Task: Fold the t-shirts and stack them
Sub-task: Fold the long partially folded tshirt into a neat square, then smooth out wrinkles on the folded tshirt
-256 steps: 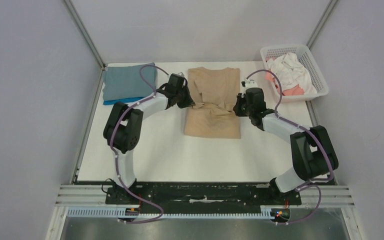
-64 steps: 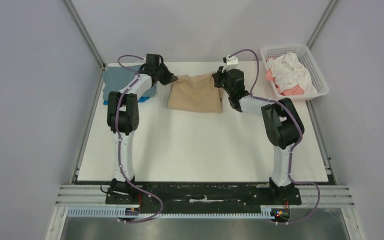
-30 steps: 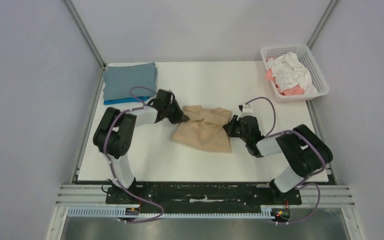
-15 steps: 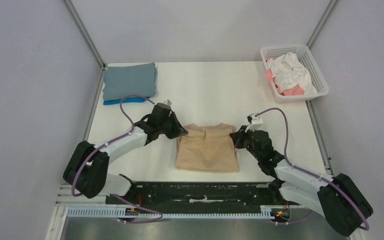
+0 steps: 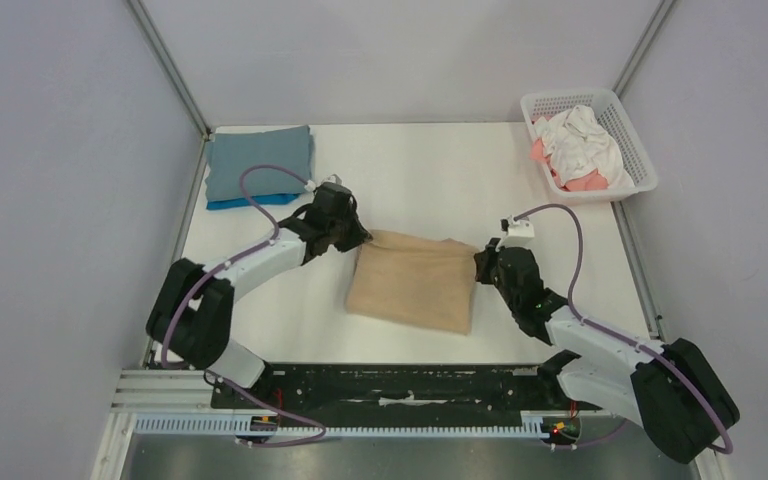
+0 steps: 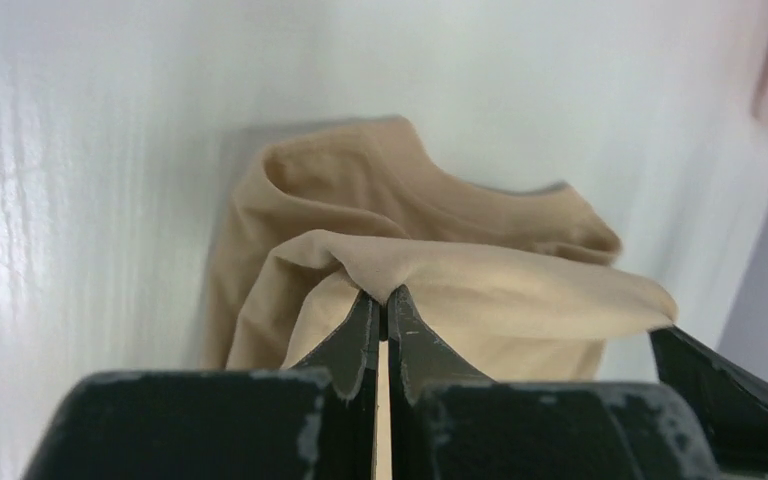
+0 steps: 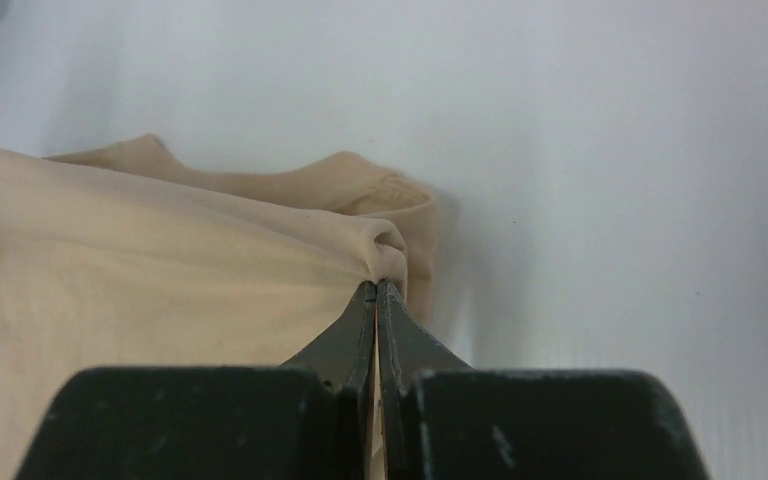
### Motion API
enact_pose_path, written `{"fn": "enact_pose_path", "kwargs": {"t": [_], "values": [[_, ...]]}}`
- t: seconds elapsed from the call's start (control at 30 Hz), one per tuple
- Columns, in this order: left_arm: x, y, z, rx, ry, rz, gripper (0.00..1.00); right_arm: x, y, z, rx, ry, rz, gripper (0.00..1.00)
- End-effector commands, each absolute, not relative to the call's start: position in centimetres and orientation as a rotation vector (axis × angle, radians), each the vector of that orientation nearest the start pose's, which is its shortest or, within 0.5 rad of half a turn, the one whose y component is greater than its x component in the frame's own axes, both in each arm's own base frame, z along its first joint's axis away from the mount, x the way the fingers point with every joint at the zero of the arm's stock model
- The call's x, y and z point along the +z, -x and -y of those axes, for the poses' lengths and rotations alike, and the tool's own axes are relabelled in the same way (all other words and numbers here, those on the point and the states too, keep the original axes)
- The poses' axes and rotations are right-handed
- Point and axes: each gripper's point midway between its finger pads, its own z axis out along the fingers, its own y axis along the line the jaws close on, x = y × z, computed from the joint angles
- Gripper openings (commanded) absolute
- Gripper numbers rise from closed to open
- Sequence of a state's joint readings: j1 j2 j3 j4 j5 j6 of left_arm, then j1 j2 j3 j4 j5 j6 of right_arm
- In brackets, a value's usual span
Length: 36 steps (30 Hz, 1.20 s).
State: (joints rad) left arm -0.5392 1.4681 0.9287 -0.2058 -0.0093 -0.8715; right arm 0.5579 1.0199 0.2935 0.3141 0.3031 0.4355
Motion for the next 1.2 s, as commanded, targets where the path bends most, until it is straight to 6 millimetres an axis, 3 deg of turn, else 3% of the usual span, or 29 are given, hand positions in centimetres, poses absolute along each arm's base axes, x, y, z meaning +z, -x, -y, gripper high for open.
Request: {"fn": "enact_pose_path", "kwargs": {"t": [0.0,0.17,0.27,0.33,0.4,0.43,0.47,0.57,0.67,0.73,0.83,0.93,1.17], "values": [[7.9,-36.9,20.8,-0.511,0.479,-2.401,0.02,7.7,-30.4,-10.4,0.214,-0.227,-1.99,0.0],[5.1,-39.5,23.5,-0.601,0.435,-2.479,0.05,6.6,-32.0,-10.9,0.232,-0.173,-1.993,0.0],[4.3,-39.9,24.5,-0.64,0.415,-2.516,0.26,6.4,-33.0,-11.4,0.235,-0.189,-2.022,0.0],[4.8,-39.8,24.6,-0.648,0.4,-2.516,0.41,7.4,-33.3,-12.0,0.274,-0.18,-1.998,0.14],[6.5,-39.8,24.2,-0.642,0.385,-2.486,0.55,8.9,-33.3,-12.4,0.308,-0.161,-1.965,0.37],[7.6,-39.7,24.1,-0.646,0.38,-2.47,0.75,9.5,-33.2,-12.4,0.312,-0.148,-1.958,0.52],[9.2,-39.7,24.1,-0.662,0.35,-2.436,0.8,10.5,-33.1,-12.6,0.326,-0.125,-1.94,0.66],[14.4,-39.2,24.0,-0.705,0.281,-2.343,0.81,13.2,-32.1,-13.9,0.426,-0.043,-1.887,0.96],[18.0,-37.3,24.9,-0.761,0.192,-2.283,0.81,15.4,-30.4,-16.4,0.612,0.059,-1.822,0.98],[18.6,-35.9,25.9,-0.799,0.132,-2.279,0.82,16.5,-29.0,-18.7,0.761,0.156,-1.781,0.98],[17.5,-34.7,27.7,-0.907,0.071,-2.299,0.82,17.0,-27.6,-21.3,0.94,0.249,-1.756,0.98],[14.6,-34.8,28.7,-0.93,0.069,-2.382,0.82,16.4,-27.9,-22.6,1.012,0.258,-1.768,0.98],[7.4,-36.5,28.8,-0.831,0.113,-2.547,0.83,10.5,-31.6,-20.2,0.876,0.092,-1.915,0.98]]}}
